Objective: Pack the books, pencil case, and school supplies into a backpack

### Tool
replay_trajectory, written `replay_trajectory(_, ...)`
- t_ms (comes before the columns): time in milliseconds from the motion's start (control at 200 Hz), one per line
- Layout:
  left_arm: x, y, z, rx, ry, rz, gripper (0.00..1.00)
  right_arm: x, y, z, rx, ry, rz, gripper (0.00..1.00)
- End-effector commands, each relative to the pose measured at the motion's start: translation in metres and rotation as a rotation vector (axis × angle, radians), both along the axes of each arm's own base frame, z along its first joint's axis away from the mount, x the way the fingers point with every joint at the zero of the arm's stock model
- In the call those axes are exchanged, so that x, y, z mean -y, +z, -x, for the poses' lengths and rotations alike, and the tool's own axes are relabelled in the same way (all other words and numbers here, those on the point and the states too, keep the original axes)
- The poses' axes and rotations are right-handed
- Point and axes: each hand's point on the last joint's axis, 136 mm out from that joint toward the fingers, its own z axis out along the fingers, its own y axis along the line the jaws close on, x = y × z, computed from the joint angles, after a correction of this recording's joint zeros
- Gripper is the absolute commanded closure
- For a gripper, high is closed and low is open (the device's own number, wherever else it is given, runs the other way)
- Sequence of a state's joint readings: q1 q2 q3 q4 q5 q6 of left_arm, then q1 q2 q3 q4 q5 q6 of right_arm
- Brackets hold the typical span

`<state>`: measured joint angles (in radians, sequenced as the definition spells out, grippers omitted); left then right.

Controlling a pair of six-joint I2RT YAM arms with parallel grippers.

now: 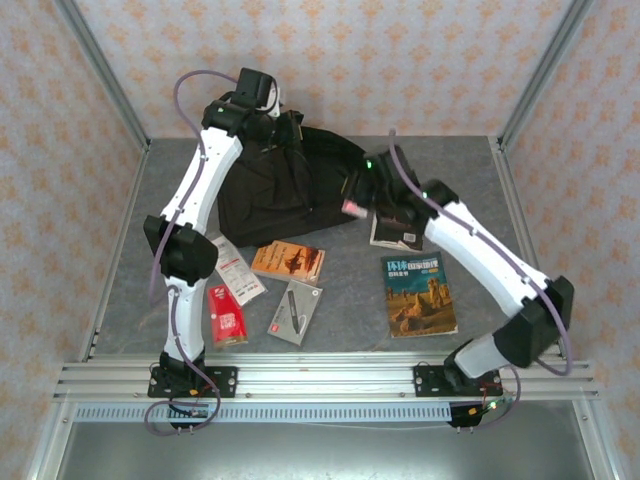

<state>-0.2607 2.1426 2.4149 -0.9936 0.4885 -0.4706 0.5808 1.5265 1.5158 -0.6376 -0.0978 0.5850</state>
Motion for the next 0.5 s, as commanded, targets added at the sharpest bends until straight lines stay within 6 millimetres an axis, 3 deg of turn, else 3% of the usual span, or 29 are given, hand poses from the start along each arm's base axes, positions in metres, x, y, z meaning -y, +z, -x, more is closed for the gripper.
replay_trajectory(0, 0.000, 0.051, 0.009, 0.129, -0.035, 0.053, 1.00, -0.005, -0.003, -0.057, 0.040, -0.021, 0.021, 0.51)
replay_trajectory(140, 0.002, 0.060, 0.011, 0.150, -0.043, 0.070, 1.00, -0.032, -0.030, -0.111, -0.016, 0.021, 0.082, 0.50)
replay_trajectory(295, 0.005, 0.068, 0.011, 0.168, -0.048, 0.089, 1.00, -0.079, -0.067, -0.133, -0.082, 0.113, 0.047, 0.46)
replay_trajectory(345, 0.005, 0.070, 0.010, 0.171, -0.047, 0.093, 1.00, -0.097, -0.071, -0.133, -0.092, 0.156, 0.013, 0.34)
replay_trajectory(410, 0.005, 0.072, 0.010, 0.176, -0.047, 0.095, 1.00, -0.114, -0.071, -0.131, -0.094, 0.196, -0.020, 0.09)
replay_trajectory(495, 0.001, 0.073, 0.009, 0.178, -0.039, 0.096, 1.00, -0.117, -0.055, -0.124, -0.054, 0.222, -0.031, 0.03)
